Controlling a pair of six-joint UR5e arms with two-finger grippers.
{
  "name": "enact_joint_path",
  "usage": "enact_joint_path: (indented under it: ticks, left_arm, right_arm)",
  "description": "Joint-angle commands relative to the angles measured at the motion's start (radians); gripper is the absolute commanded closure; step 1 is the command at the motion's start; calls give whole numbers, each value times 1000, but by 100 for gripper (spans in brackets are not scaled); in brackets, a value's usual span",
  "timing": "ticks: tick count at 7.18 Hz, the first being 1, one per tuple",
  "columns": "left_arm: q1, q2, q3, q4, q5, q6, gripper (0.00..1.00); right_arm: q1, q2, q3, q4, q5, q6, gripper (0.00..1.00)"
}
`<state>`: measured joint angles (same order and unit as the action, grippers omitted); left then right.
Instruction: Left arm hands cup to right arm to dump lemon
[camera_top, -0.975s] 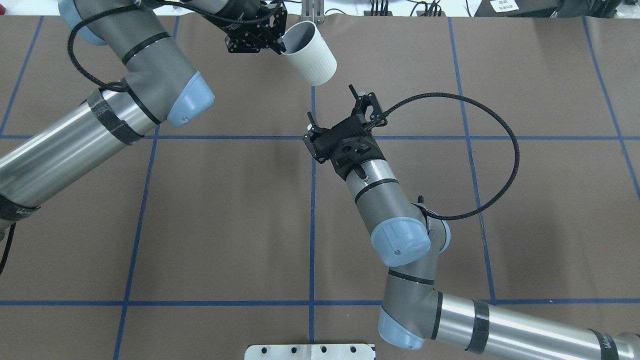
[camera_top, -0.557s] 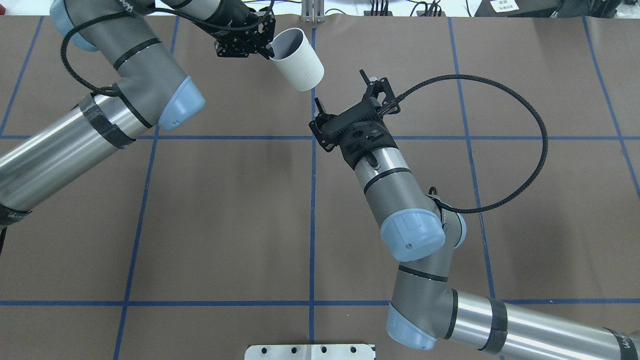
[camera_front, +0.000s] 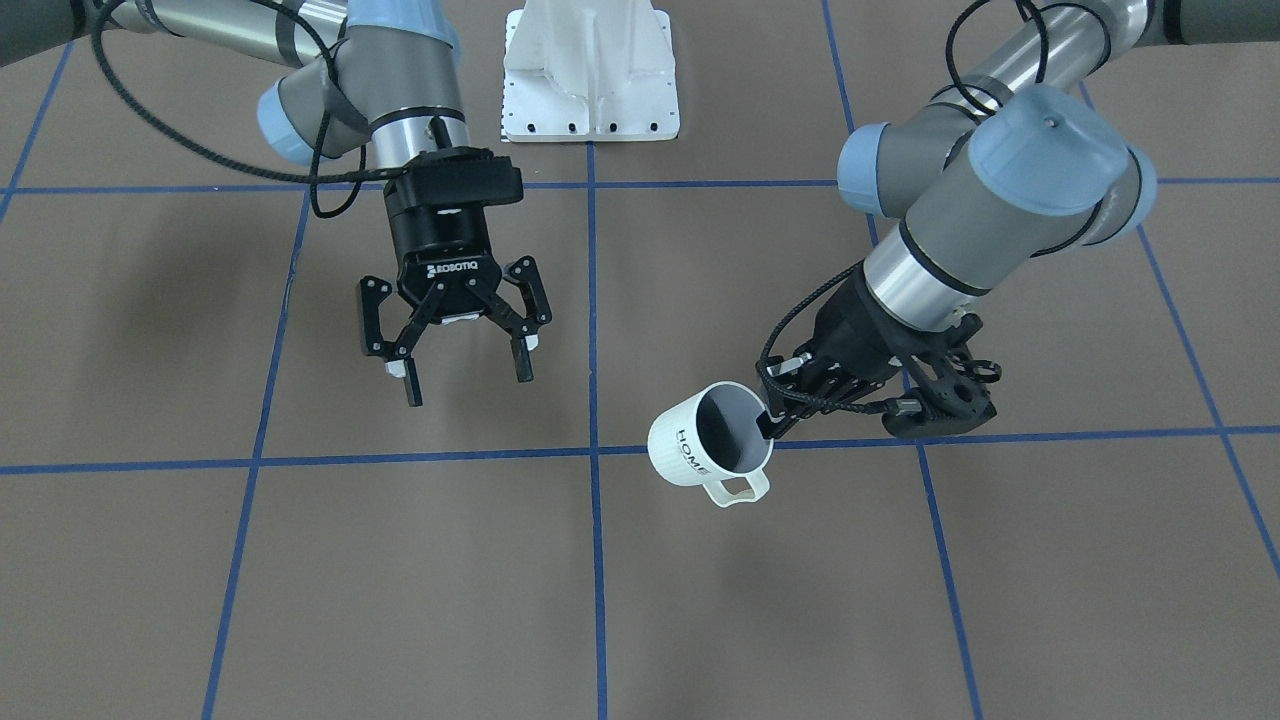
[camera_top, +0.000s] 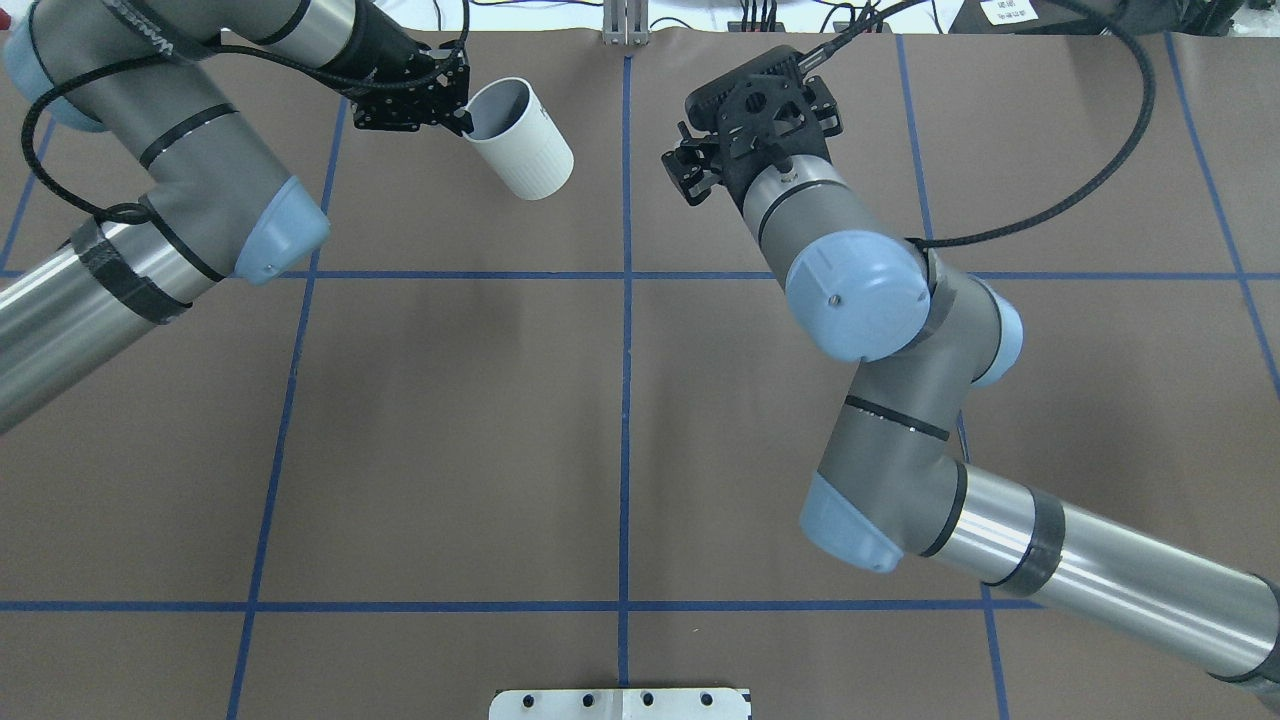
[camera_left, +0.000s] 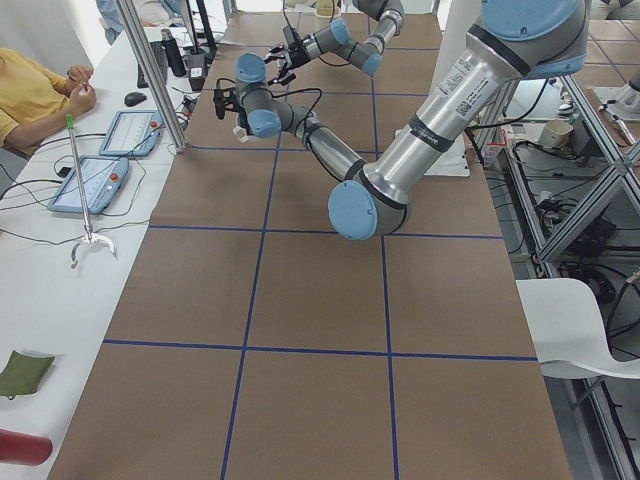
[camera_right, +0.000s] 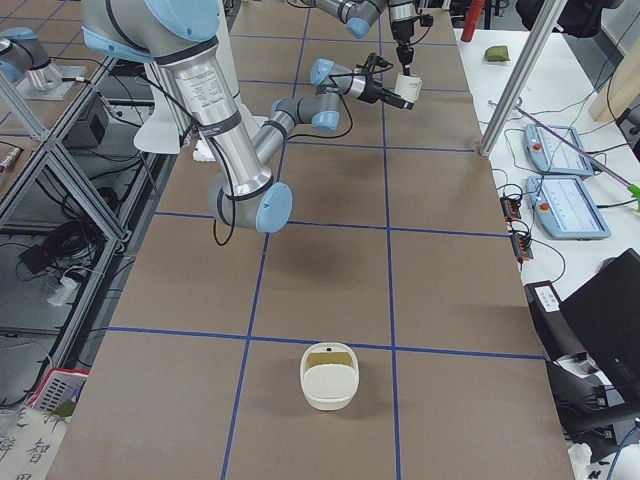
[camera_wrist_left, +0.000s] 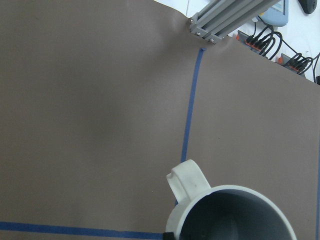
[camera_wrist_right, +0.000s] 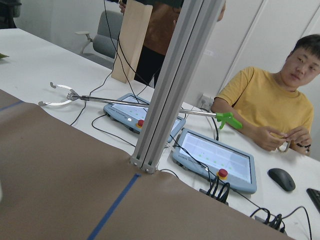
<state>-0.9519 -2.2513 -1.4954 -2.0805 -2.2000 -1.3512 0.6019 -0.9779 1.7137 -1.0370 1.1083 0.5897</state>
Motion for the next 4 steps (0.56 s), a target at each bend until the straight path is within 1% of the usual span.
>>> enact_joint_path:
  ticks: [1,2,3,4]
  left_arm:
    - [-18,137,-112,2,-3,39,100]
    - [-21,206,-168,3,-3,67,100]
    - [-25,279,-214,16,-3,139,100]
    - [-45,335,-251,58,-4,232,100]
  right_arm:
    - [218,-1,30,-217,486,58,0]
    - [302,-5,30,-283,645,59,0]
    - [368,-5,30,-393,744,53,0]
    - [427,-5,29,-496,857,44,0]
